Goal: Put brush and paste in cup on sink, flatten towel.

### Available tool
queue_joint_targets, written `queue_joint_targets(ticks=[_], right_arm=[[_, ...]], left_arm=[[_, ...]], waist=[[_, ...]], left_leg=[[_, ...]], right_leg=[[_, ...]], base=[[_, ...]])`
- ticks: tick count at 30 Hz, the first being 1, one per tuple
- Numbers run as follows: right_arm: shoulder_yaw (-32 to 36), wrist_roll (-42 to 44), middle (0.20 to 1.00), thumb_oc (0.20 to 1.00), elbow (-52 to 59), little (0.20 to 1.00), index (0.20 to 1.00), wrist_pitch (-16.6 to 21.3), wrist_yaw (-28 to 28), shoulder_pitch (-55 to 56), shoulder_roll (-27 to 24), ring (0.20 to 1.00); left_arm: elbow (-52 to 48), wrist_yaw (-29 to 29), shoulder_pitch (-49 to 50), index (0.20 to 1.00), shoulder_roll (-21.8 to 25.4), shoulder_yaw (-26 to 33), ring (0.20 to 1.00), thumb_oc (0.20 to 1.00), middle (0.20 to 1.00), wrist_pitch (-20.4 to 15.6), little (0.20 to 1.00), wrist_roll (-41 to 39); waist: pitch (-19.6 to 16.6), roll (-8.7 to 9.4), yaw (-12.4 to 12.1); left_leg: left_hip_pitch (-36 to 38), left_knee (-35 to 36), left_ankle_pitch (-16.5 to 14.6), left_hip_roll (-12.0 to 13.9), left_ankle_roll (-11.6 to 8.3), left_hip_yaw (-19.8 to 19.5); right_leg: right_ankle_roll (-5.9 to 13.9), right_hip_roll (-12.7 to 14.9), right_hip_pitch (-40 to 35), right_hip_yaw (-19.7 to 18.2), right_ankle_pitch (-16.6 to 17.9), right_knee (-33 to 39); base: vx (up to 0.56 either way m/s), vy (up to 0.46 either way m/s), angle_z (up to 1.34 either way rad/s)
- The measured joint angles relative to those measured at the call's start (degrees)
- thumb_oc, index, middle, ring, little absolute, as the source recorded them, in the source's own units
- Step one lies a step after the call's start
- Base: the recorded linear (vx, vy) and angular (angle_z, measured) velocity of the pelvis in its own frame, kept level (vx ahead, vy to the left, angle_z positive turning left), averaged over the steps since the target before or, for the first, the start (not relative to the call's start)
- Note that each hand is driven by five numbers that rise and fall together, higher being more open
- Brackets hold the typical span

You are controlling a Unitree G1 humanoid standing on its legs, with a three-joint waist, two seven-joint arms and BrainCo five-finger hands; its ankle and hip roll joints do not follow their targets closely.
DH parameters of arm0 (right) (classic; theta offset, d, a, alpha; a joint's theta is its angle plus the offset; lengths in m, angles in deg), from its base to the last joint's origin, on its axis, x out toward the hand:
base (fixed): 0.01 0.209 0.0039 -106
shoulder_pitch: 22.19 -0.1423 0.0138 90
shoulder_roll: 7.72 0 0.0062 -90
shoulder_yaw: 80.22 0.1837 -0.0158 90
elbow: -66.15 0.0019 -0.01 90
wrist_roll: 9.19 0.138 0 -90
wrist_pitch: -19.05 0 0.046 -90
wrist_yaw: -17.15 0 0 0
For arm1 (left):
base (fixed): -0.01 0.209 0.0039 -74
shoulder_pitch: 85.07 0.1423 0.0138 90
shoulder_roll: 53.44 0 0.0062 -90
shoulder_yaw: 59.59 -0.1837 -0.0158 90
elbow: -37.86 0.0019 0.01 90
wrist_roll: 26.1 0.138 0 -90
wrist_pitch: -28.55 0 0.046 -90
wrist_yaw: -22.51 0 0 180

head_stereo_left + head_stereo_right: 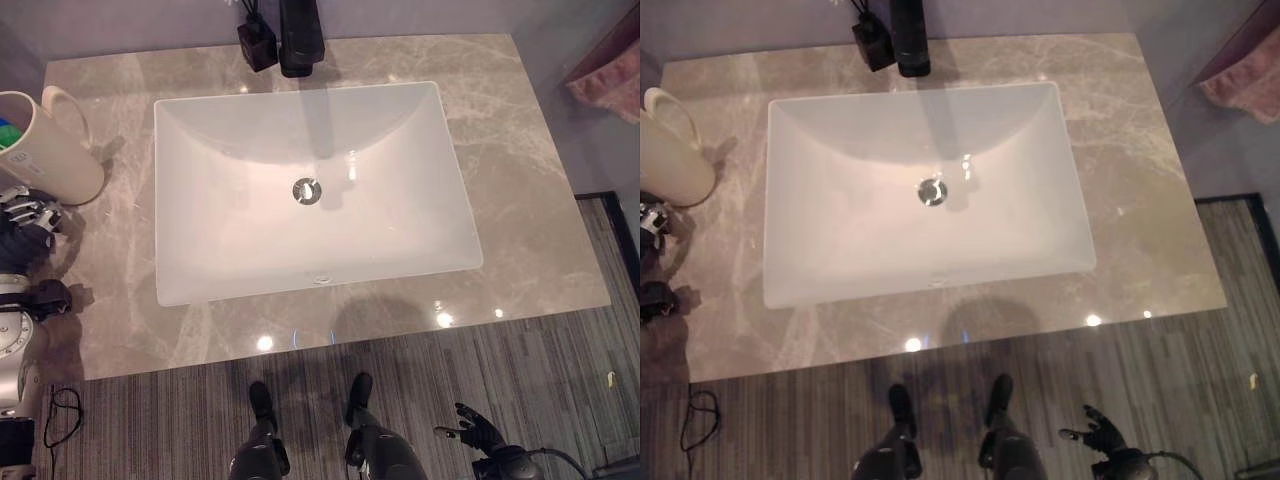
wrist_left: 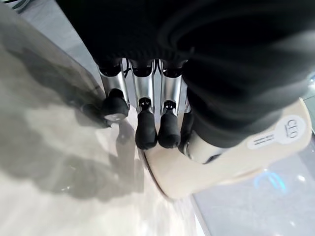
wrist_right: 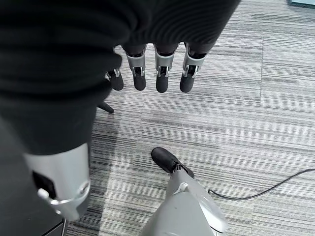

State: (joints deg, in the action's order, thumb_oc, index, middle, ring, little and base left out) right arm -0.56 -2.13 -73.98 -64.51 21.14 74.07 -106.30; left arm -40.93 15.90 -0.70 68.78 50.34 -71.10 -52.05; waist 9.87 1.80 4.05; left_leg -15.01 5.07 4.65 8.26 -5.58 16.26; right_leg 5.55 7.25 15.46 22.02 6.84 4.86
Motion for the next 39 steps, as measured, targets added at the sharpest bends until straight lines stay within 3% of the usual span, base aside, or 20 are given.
queue_joint_targets(ticks=[21, 26, 29, 39], right_arm=[[-0.75, 0.02, 1.0, 1.0, 1.83, 1.0, 1.0, 0.01, 0.26, 0.2, -0.03, 1.0], [-2.33, 0.01, 1.0, 1.0, 1.95, 1.0, 1.0, 0.01, 0.36, 0.23, -0.06, 1.0], [-3.62, 0.02, 1.0, 1.0, 2.34, 1.0, 1.0, 0.02, 0.45, 0.15, -0.08, 1.0], [-5.0, 0.03, 1.0, 1.0, 3.56, 1.0, 1.0, 0.07, 1.03, 0.2, -0.12, 1.0]], left_arm=[[5.31, -2.18, -7.21, 0.2, 3.77, -1.28, 0.2, 0.2, 0.2, -0.15, 0.2, 0.03], [8.86, -3.41, -10.85, 0.2, 6.05, -3.25, 0.2, 0.2, 0.2, -0.12, 0.2, 0.05], [14.89, -4.47, -17.2, 0.2, 10.11, -6.3, 0.2, 0.2, 0.2, 0.03, 0.2, 0.04], [17.56, -5.76, -22.9, 0.2, 12.28, -12.1, 0.2, 0.2, 0.2, 1.03, 0.2, 0.13]], waist=[[-0.33, 2.9, 0.58], [-0.34, 3.24, 1.49], [-0.65, 4.41, 1.88], [-0.66, 4.62, 3.21]], left_leg=[[-0.21, 0.0, 0.03, 0.53, -0.06, 1.97], [-0.35, 0.0, 0.08, 0.7, -0.14, 1.98], [-1.09, 0.0, 0.36, 1.27, -0.57, 2.32], [-1.13, 0.0, 0.41, 1.26, -0.65, 2.63]], right_leg=[[-0.24, -0.62, 1.48, -2.11, 0.55, 0.0], [-0.26, -0.82, 1.66, -2.21, 0.56, 0.0], [-0.61, -1.29, 2.68, -2.56, 0.82, 0.0], [-0.71, -1.43, 2.96, -2.98, 0.88, 0.0]], base=[[0.01, -0.009, -0.04], [0.0, 0.0, 0.0], [0.0, -0.014, -0.07], [0.0, -0.001, -0.01]])
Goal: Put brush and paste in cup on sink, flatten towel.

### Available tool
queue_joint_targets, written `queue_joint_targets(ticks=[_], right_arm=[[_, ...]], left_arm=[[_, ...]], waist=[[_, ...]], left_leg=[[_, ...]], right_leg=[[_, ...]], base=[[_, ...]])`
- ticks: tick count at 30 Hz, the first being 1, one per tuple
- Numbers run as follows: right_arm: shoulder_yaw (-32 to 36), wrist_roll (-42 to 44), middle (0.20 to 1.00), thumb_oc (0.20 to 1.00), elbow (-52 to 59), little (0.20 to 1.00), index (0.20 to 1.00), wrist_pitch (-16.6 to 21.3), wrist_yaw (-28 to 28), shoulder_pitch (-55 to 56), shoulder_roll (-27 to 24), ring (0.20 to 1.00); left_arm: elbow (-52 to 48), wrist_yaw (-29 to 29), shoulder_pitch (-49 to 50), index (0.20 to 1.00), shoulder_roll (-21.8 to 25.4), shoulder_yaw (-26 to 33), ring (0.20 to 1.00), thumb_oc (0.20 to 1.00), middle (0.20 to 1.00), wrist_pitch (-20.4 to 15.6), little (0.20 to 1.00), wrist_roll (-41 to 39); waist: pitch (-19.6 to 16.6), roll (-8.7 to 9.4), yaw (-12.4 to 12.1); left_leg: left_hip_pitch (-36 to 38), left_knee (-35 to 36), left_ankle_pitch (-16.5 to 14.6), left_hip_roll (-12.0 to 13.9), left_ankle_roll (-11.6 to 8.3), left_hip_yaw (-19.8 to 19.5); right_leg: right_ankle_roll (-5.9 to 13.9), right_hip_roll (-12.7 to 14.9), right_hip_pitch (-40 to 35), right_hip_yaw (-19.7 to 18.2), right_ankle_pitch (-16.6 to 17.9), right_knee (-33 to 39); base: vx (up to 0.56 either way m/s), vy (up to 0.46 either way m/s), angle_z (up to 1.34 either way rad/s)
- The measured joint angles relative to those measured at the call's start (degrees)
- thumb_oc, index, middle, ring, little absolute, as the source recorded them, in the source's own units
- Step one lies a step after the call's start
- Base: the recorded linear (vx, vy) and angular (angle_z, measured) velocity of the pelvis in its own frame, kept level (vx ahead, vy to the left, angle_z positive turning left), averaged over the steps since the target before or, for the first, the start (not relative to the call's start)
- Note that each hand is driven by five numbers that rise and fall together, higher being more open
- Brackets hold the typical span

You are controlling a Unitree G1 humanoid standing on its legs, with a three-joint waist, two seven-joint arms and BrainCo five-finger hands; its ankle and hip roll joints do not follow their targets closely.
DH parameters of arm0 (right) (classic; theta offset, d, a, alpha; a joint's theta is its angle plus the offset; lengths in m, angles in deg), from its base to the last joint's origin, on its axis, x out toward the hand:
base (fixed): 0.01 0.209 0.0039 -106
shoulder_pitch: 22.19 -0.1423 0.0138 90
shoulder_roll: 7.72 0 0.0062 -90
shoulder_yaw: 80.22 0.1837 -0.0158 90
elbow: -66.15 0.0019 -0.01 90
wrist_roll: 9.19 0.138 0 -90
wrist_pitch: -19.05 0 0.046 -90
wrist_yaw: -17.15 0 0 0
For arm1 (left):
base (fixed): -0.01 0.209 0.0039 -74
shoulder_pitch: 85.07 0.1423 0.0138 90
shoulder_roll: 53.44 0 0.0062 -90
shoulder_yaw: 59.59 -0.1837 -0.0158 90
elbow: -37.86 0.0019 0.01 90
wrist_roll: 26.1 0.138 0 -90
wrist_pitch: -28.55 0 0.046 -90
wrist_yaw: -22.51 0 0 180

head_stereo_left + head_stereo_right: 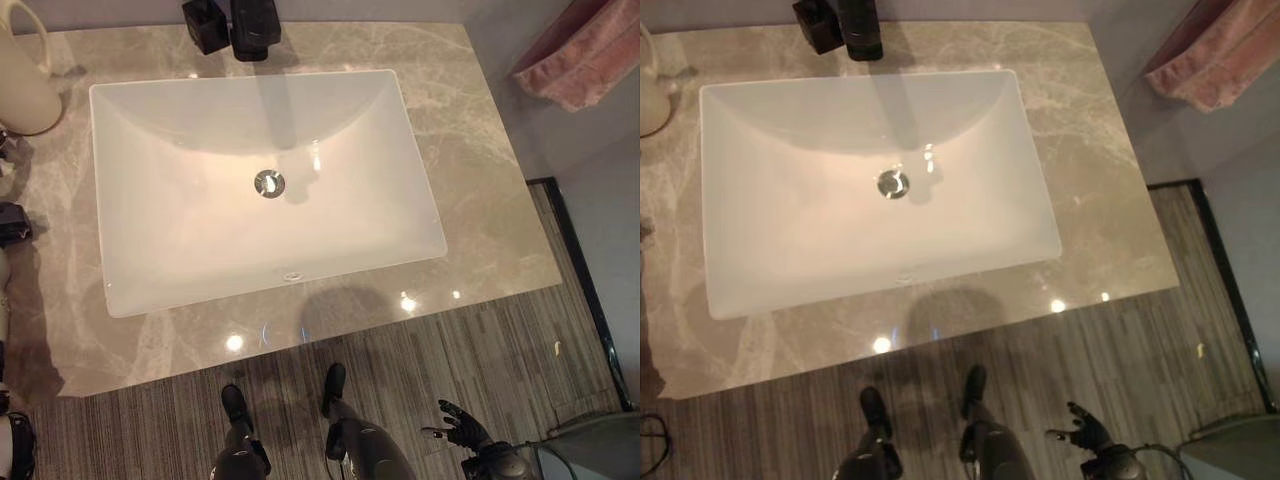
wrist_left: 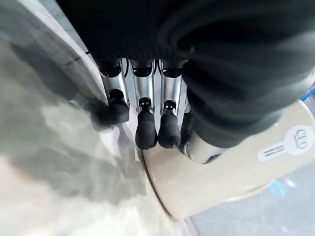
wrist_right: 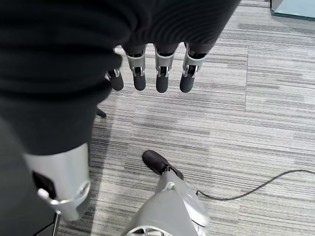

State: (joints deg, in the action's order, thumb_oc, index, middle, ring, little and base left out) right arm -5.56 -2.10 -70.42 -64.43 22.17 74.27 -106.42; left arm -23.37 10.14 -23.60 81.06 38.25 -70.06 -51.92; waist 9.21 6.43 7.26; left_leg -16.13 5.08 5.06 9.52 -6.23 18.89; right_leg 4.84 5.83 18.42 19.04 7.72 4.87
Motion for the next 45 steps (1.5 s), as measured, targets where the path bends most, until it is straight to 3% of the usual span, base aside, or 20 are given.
queue_joint_targets(ticks=[15, 28, 45], right_arm=[[-1.26, 0.11, 1.0, 1.0, 1.19, 1.0, 1.0, 0.14, 0.03, -0.06, -0.81, 1.0], [-2.6, 1.18, 1.0, 1.0, 3.45, 1.0, 1.0, 1.15, 0.07, -0.11, -0.89, 1.0], [-3.8, 1.17, 1.0, 1.0, 2.68, 1.0, 1.0, 1.21, 0.03, -0.29, -0.91, 1.0]], left_arm=[[8.03, -1.31, -10.19, 0.2, 0.58, -3.75, 0.2, 0.2, 0.2, -0.79, 0.2, 0.05], [14.56, -2.65, -20.64, 0.2, 3.94, -11.39, 0.2, 0.2, 0.2, 0.51, 0.2, 2.43], [14.61, -3.27, -20.21, 0.2, 2.15, -11.61, 0.2, 0.2, 0.2, 1.23, 0.2, 4.49]], waist=[[0.01, 0.0, 0.18], [-0.14, 1.35, 2.91], [-1.0, 2.52, 2.68]], left_leg=[[-2.06, 0.0, 0.41, 0.09, -0.19, 0.88], [-2.57, 0.0, 0.57, 0.72, -0.44, 2.7], [-0.93, 0.0, 0.74, 0.99, -0.68, 3.7]], right_leg=[[-0.54, -0.06, 2.75, -1.28, 0.71, -0.01], [-0.84, -1.02, 4.44, -3.11, 1.47, -0.02], [-1.32, -1.11, 3.49, -4.36, 1.82, -0.02]], base=[[0.0, 0.001, -0.02], [0.0, -0.009, -0.07], [0.01, -0.003, -0.03]])
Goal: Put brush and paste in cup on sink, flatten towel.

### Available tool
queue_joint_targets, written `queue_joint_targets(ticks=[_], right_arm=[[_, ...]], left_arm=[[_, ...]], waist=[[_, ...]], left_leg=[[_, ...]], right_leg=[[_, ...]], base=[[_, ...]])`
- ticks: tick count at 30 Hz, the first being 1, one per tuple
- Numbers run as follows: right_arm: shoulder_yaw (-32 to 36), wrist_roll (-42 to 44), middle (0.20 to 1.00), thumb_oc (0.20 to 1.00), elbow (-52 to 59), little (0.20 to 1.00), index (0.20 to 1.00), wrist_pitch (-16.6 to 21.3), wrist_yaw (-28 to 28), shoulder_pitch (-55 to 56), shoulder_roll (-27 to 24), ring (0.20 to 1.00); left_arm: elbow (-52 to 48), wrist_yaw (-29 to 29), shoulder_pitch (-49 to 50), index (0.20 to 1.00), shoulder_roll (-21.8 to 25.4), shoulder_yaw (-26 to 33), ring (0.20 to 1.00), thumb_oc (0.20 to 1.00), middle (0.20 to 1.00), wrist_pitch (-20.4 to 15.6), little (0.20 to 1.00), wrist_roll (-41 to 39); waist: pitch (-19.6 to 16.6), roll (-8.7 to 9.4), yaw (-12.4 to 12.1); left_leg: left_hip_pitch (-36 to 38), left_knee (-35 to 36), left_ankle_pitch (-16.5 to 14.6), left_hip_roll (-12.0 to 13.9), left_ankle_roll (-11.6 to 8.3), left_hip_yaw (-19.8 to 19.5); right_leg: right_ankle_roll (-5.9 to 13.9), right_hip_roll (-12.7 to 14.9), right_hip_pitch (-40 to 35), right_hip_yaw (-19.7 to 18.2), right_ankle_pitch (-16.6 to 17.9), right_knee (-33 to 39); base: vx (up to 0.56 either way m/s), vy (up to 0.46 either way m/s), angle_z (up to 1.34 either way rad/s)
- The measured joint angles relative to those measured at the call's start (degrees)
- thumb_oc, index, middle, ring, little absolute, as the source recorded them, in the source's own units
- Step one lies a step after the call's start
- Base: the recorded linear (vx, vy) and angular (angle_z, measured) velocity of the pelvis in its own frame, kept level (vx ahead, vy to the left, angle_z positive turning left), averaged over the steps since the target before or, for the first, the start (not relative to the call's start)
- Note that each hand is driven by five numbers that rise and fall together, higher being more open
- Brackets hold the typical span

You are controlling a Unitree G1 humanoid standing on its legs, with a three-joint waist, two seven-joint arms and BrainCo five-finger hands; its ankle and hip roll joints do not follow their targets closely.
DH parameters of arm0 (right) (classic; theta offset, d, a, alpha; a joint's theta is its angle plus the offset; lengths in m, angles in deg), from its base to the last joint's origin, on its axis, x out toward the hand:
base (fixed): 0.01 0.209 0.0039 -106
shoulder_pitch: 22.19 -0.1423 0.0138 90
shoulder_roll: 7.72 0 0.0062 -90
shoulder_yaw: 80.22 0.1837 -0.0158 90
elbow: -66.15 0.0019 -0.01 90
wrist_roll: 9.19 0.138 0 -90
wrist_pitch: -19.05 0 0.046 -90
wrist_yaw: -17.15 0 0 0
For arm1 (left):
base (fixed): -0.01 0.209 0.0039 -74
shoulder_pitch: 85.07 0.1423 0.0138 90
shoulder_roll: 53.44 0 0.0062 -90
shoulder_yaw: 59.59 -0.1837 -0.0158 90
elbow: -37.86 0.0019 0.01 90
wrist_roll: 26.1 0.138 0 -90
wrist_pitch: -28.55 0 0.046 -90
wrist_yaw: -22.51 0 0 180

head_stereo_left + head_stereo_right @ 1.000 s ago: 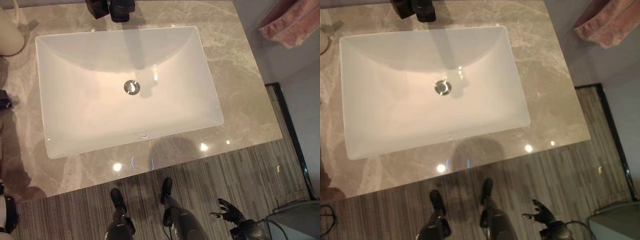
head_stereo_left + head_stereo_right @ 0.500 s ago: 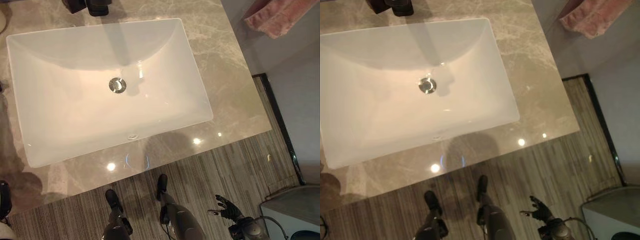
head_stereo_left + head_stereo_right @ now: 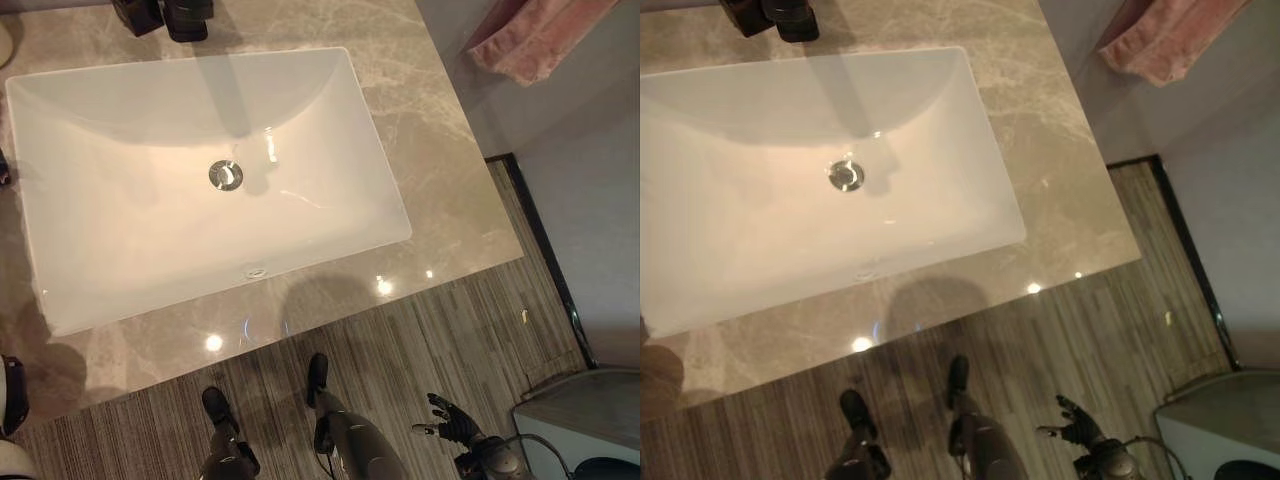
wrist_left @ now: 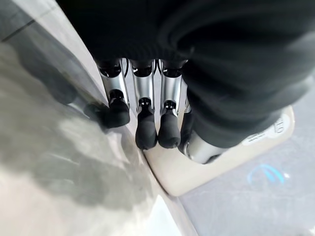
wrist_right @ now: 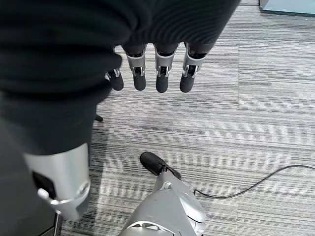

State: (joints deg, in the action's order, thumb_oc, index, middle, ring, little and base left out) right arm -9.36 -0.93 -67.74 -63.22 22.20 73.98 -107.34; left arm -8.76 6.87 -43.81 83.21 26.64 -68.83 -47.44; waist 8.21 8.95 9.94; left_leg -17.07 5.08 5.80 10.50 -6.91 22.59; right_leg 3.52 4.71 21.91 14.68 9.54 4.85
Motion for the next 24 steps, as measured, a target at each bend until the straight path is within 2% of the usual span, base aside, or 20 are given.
queue_joint_targets(ticks=[5, 14, 24], right_arm=[[0.05, -0.04, 1.0, 1.0, -0.22, 1.0, 1.0, -0.02, -0.01, 0.06, -0.01, 1.0], [0.06, -0.07, 1.0, 1.0, -0.29, 1.0, 1.0, -0.03, 0.0, 0.1, -0.87, 1.0], [0.06, 0.01, 1.0, 1.0, -2.09, 1.0, 1.0, -0.01, 0.0, 0.26, -2.02, 1.0]], left_arm=[[-2.33, 0.22, 2.68, 0.2, -0.05, 0.86, 0.2, 0.2, 0.2, 0.13, 0.2, 1.71], [0.39, 0.52, 3.54, 0.2, -0.05, 0.67, 0.2, 0.2, 0.2, 0.34, 0.2, 3.74], [8.27, 0.05, -2.98, 0.2, 0.58, -1.72, 0.2, 0.2, 0.2, 0.51, 0.2, 1.38]], waist=[[-0.18, -0.23, -0.46], [-0.96, -1.51, -0.45], [-1.7, -1.83, -0.23]], left_leg=[[0.11, -0.01, 0.08, 0.03, 0.04, -0.05], [-0.14, 0.0, 0.12, -0.01, 0.03, -0.08], [-1.47, 0.0, 0.21, 0.04, 0.0, -0.14]], right_leg=[[-0.14, 0.03, -0.12, 0.03, 0.1, 0.0], [-0.2, 0.03, 0.14, 0.04, 0.14, 0.0], [-0.3, -0.08, 1.44, 0.05, 0.23, 0.0]], base=[[0.0, 0.0, 0.0], [0.0, 0.007, 0.0], [0.0, 0.0, 0.0]])
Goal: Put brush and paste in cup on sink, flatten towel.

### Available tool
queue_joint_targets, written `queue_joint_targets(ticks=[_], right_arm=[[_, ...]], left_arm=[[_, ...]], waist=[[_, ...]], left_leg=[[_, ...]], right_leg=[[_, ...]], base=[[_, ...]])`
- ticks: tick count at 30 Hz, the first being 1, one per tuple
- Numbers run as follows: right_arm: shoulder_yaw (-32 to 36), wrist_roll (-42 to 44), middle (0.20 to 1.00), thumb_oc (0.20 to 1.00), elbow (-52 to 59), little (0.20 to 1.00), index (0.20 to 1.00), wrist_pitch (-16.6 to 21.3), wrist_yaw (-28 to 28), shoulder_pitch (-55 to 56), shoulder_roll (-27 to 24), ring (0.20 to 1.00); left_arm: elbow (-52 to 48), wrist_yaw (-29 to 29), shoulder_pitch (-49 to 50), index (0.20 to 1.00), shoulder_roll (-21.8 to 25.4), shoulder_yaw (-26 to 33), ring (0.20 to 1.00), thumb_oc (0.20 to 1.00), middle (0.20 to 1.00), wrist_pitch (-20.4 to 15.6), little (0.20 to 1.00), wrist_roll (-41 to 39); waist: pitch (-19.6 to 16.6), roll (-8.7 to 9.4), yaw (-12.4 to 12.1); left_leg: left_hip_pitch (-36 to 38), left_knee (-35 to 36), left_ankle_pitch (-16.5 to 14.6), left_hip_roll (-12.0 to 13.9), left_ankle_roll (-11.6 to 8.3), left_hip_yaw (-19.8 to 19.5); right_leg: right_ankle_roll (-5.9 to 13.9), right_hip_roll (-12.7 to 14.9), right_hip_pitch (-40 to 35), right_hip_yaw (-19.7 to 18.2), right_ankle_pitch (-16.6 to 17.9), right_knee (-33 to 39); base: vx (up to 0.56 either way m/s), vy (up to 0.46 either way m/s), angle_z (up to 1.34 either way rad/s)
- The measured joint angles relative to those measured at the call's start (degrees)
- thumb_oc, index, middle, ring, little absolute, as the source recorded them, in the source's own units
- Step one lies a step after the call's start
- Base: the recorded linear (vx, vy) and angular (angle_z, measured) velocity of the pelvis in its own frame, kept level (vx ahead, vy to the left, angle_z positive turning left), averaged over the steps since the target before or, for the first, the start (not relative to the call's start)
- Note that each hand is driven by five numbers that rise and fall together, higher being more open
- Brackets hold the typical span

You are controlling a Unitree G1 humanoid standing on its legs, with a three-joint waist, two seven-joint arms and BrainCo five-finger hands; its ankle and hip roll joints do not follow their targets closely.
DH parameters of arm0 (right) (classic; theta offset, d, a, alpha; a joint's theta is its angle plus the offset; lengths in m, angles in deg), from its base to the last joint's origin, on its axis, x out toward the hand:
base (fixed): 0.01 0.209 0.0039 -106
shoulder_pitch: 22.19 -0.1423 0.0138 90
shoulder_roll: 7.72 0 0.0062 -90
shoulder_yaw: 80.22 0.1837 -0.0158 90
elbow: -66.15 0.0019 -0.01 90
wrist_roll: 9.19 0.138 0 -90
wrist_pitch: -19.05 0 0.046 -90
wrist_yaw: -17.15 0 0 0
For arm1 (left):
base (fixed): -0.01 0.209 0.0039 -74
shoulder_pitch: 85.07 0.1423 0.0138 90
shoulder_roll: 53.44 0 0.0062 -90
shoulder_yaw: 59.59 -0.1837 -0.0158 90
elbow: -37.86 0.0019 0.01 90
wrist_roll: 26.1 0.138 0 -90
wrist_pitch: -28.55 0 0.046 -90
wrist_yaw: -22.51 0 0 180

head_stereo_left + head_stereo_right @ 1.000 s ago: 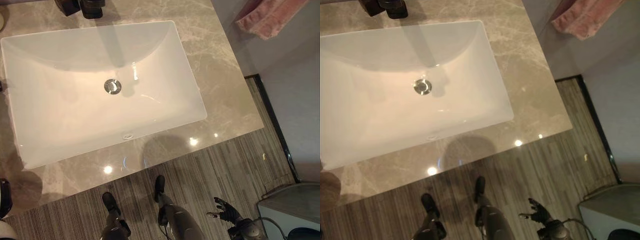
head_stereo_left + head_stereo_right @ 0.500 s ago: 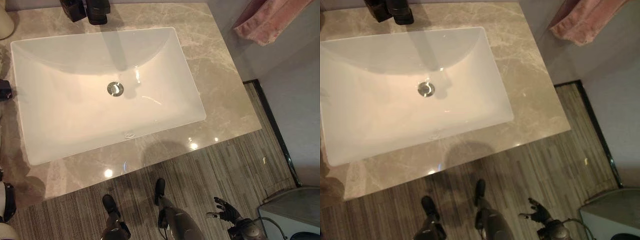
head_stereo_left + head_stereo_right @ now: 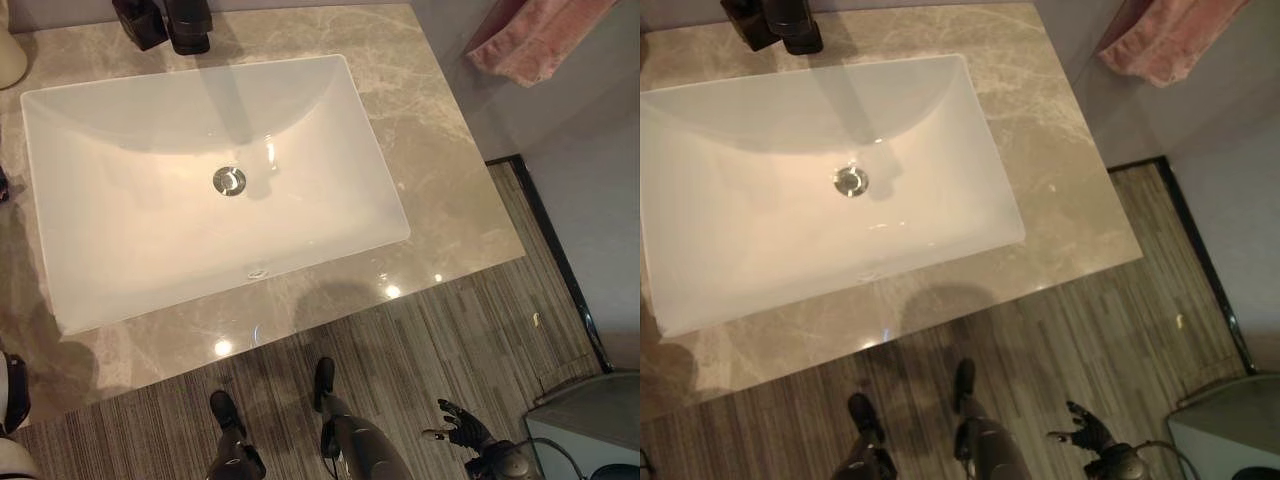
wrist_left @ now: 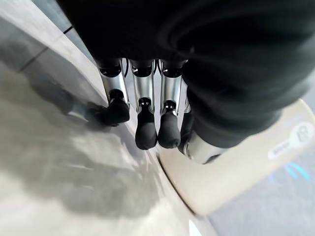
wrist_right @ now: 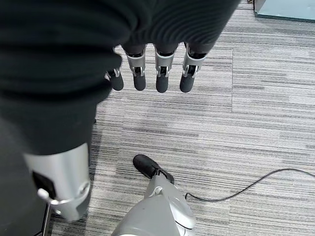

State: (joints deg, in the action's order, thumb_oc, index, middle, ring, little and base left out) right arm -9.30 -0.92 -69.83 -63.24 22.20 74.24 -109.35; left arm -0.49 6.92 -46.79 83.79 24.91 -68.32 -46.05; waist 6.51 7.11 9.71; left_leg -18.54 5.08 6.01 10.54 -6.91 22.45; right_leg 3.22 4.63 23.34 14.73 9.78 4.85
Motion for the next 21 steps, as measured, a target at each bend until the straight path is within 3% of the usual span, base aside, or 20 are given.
queue_joint_targets(ticks=[7, 11, 15, 21], right_arm=[[-0.14, 0.05, 1.0, 1.0, 0.75, 1.0, 1.0, 0.11, 0.02, 0.02, -0.22, 1.0], [-0.01, 0.68, 1.0, 1.0, 1.66, 1.0, 1.0, 0.64, -0.02, 0.0, -0.46, 1.0], [0.2, 2.23, 1.0, 1.0, 2.21, 1.0, 1.0, 1.07, 0.01, 0.18, -0.55, 1.0], [1.4, 2.24, 1.0, 1.0, 0.39, 1.0, 1.0, 1.18, -0.03, 1.67, -0.6, 1.0]], left_arm=[[-0.49, -2.15, -0.61, 0.2, 0.31, -0.08, 0.2, 0.2, 0.2, -0.5, 0.2, -0.46], [4.13, -2.16, -3.95, 0.2, 0.87, -0.45, 0.2, 0.2, 0.2, -0.4, 0.2, -2.66], [6.01, -2.16, -10.0, 0.2, 3.15, -4.78, 0.2, 0.2, 0.2, -0.84, 0.2, -3.76], [7.13, -2.21, -15.82, 0.2, 4.06, -9.54, 0.2, 0.2, 0.2, -0.84, 0.2, -4.75]], waist=[[-0.38, 0.44, 0.26], [-0.55, 0.8, 0.88], [-0.7, 2.2, 1.63], [-0.34, 2.09, 2.3]], left_leg=[[-0.99, 0.0, 0.12, 0.07, -0.01, -0.12], [-1.08, 0.0, 0.11, 0.08, -0.02, -0.01], [-3.3, -0.01, 0.59, 0.38, -0.25, -0.25], [-5.12, 0.0, 0.85, 1.0, -0.49, -1.83]], right_leg=[[-0.07, -0.06, 0.94, 0.03, 0.13, 0.0], [-0.08, -0.18, 1.12, -0.08, 0.15, 0.0], [-0.02, -0.38, 3.22, -0.11, 0.58, -0.01], [0.03, -0.75, 4.09, -0.19, 0.53, 0.0]], base=[[0.0, 0.0, 0.0], [0.0, 0.0, 0.0], [-0.01, -0.001, 0.0], [0.0, -0.009, 0.09]])
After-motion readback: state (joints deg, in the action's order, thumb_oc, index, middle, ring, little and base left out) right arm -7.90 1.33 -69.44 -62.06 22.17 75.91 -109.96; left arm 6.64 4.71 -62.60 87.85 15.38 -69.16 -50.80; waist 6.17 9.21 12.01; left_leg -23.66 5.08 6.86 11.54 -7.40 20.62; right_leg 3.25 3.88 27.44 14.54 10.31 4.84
